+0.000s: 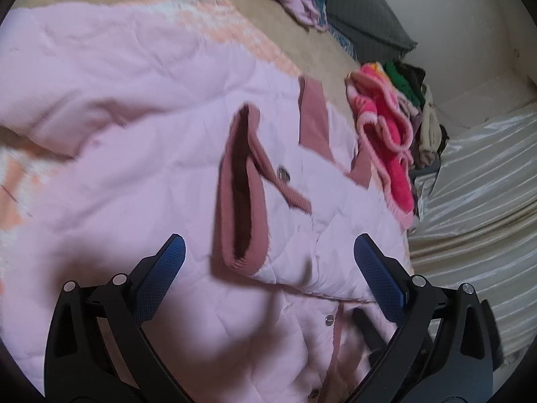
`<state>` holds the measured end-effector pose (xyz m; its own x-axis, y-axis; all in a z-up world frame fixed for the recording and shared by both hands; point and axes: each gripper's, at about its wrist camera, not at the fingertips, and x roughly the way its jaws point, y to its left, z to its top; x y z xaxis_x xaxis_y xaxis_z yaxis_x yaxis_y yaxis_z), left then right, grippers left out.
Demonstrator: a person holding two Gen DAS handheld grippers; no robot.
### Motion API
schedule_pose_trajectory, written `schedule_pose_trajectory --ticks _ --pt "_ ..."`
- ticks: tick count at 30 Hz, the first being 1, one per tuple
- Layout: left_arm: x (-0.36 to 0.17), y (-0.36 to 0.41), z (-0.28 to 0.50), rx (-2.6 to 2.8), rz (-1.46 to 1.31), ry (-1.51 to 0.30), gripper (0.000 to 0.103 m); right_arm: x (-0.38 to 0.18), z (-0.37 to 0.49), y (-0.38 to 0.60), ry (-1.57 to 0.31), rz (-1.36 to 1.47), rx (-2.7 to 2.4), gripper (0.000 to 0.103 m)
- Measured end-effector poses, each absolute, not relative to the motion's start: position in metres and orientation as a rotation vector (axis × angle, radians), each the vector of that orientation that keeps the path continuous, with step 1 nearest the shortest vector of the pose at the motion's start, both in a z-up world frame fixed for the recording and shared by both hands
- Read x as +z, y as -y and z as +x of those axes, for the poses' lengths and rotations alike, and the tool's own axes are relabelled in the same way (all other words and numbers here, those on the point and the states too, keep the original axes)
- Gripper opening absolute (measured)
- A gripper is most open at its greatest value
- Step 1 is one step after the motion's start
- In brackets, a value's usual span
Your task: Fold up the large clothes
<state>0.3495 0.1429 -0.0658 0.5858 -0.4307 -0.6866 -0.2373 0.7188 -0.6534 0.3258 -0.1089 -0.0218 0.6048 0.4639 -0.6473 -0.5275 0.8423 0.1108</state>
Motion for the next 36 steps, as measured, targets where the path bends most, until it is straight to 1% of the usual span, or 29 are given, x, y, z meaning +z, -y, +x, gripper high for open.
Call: schedule_pose_trajectory --ticks 3,4,5,6,7,9,10,14,19,21,24,29,33,36 --pt "-0.071 -0.13 0.351 -0.118 -0.747 -0.965 0.093 -0.021 0.323 0.15 -0.733 -0.024 0.47 0.051" --pt "-0.07 -0.125 0.35 -0.107 -0.714 -0.964 0.089 -0.022 0.322 0.161 -0.732 0.003 0.45 0.051" --pt "-0.069 -0.12 0.351 -0.093 -0.667 -0.965 0.073 -0.022 0.319 0.176 -0.73 0.039 0.422 0.051" --pt "-0.069 -0.116 0.352 -0.075 -0.629 -0.967 0.061 -0.024 0.315 0.191 -0.734 0.076 0.389 0.051" --pt "-0.07 -0.113 0.352 -0.055 -0.602 -0.969 0.043 -0.026 0.313 0.2 -0.74 0.092 0.369 0.051" --pt "-0.07 -0.108 0.353 -0.069 -0.554 -0.967 0.03 -0.031 0.306 0.222 -0.754 0.117 0.309 0.051" --pt "-0.069 -0.106 0.353 -0.075 -0.528 -0.968 0.021 -0.033 0.309 0.228 -0.762 0.127 0.295 0.051" --pt "-0.054 -0.091 0.351 -0.043 -0.394 -0.915 0.015 -0.044 0.299 0.263 -0.811 0.208 0.229 0.051" --pt "-0.012 -0.094 0.343 -0.014 -0.315 -0.788 0.015 -0.033 0.296 0.276 -0.779 0.202 0.198 0.051" --pt "-0.002 -0.097 0.343 -0.008 -0.297 -0.76 0.015 -0.03 0.302 0.274 -0.767 0.181 0.194 0.051" --pt "-0.014 -0.104 0.347 0.01 -0.3 -0.783 0.015 -0.027 0.319 0.266 -0.769 0.148 0.192 0.052" --pt "-0.055 -0.118 0.358 0.051 -0.332 -0.894 0.016 -0.028 0.355 0.252 -0.786 0.1 0.189 0.052" --pt "-0.061 -0.122 0.359 0.058 -0.342 -0.918 0.018 -0.04 0.378 0.25 -0.831 0.071 0.164 0.053" --pt "-0.063 -0.12 0.358 0.06 -0.338 -0.925 0.019 -0.057 0.392 0.258 -0.898 0.058 0.114 0.054"
